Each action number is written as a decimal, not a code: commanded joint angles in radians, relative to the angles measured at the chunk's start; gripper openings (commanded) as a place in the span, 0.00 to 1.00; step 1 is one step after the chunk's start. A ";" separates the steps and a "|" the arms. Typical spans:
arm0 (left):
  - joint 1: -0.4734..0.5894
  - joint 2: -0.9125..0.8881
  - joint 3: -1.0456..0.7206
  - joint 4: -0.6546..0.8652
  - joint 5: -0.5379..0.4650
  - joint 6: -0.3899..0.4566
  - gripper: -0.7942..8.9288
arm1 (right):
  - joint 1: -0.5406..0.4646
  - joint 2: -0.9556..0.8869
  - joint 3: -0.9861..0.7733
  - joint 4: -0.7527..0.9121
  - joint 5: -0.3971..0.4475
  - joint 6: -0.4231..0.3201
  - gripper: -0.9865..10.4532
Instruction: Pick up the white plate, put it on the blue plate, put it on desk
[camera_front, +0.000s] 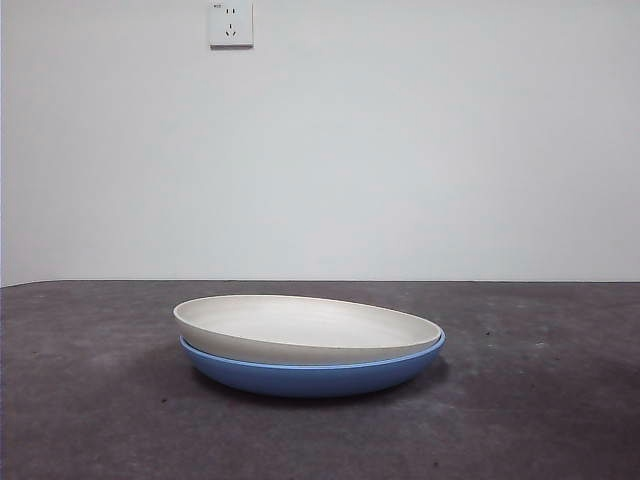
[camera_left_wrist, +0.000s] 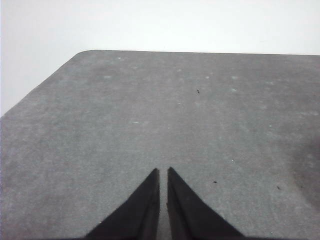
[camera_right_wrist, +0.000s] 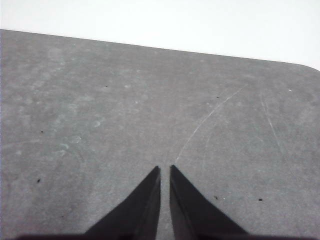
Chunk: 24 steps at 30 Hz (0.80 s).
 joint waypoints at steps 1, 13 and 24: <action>-0.001 -0.002 -0.021 -0.006 -0.004 -0.002 0.11 | -0.002 -0.003 -0.012 0.006 0.000 -0.008 0.11; -0.001 -0.002 -0.021 -0.006 -0.004 -0.003 0.11 | -0.002 -0.003 -0.012 0.005 -0.001 -0.008 0.11; -0.001 -0.002 -0.021 -0.006 -0.004 -0.002 0.11 | -0.002 -0.003 -0.012 0.001 -0.073 -0.009 0.11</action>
